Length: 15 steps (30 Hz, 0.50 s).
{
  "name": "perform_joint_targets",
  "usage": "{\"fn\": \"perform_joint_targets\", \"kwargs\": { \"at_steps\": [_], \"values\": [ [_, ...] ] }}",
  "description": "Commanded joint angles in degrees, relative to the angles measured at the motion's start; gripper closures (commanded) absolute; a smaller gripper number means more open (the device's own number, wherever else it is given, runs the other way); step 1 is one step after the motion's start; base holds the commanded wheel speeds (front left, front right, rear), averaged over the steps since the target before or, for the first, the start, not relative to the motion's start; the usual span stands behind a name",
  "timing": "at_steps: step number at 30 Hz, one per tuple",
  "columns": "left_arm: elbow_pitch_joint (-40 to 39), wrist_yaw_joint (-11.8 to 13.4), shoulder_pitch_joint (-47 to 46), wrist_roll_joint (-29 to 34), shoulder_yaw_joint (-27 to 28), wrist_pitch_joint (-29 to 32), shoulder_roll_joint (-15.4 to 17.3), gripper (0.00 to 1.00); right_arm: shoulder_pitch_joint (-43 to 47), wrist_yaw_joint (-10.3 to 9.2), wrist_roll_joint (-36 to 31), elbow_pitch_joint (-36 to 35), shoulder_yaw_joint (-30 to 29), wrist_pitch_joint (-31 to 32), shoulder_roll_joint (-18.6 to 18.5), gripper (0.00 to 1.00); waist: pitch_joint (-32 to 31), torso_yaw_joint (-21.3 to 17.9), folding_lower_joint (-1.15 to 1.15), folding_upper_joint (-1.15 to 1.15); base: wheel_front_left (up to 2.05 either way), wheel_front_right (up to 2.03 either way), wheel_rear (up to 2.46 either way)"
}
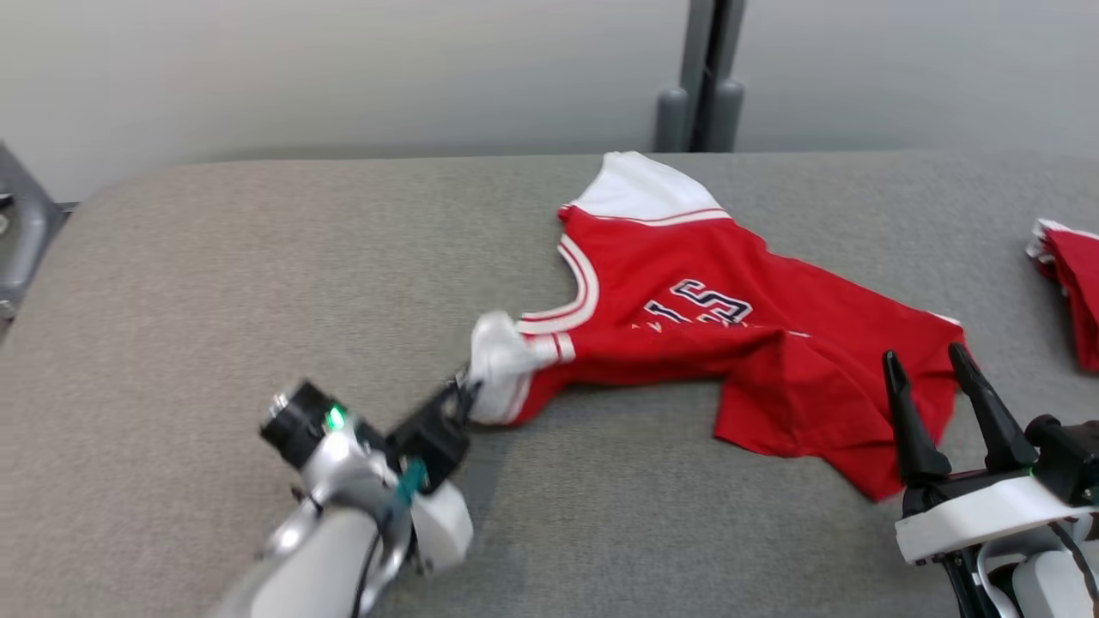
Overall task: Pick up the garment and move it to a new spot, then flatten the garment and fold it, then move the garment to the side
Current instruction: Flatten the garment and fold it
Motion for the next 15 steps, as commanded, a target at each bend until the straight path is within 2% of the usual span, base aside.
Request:
{"fn": "perform_joint_targets", "kwargs": {
  "at_steps": [1,6,11,12,13,15],
  "values": [
    [-0.27,-0.45,1.29,0.41,-0.58,-0.27,0.41,1.0,0.55,0.0,-0.33,0.22,-0.14,-0.07,0.16,0.0,-1.43,1.92,0.0,0.0,0.0,0.0,0.0],
    [-0.35,-2.27,6.64,2.73,-5.91,-0.27,0.15,1.0,1.26,0.0,-0.53,0.97,-0.58,-0.06,0.77,0.0,-2.26,4.33,0.0,0.0,0.0,0.0,0.0],
    [2.83,-3.36,8.6,4.69,-10.11,0.15,-1.12,1.0,1.18,0.0,-0.74,1.64,-0.47,-0.06,1.05,0.0,-2.89,5.3,0.0,0.0,0.0,0.0,0.0],
    [4.41,-4.03,9.09,4.06,-10.74,0.95,-2.02,0.2,1.24,0.0,-0.69,1.96,-0.38,-0.06,1.05,0.0,-3.24,5.46,0.0,0.0,0.0,0.0,0.0],
    [5.1,-4.22,9.17,3.57,-10.71,1.37,-2.4,0.0,1.28,0.0,-0.62,2.07,-0.32,-0.07,1.03,0.0,-3.41,5.5,0.0,0.0,0.0,0.0,0.0],
    [5.9,-4.54,9.4,2.68,-10.39,1.43,-3.01,0.0,1.32,0.0,-0.42,2.34,-0.16,-0.07,0.91,0.0,-3.78,5.48,0.0,0.0,0.0,0.0,0.0]
  ]
}}
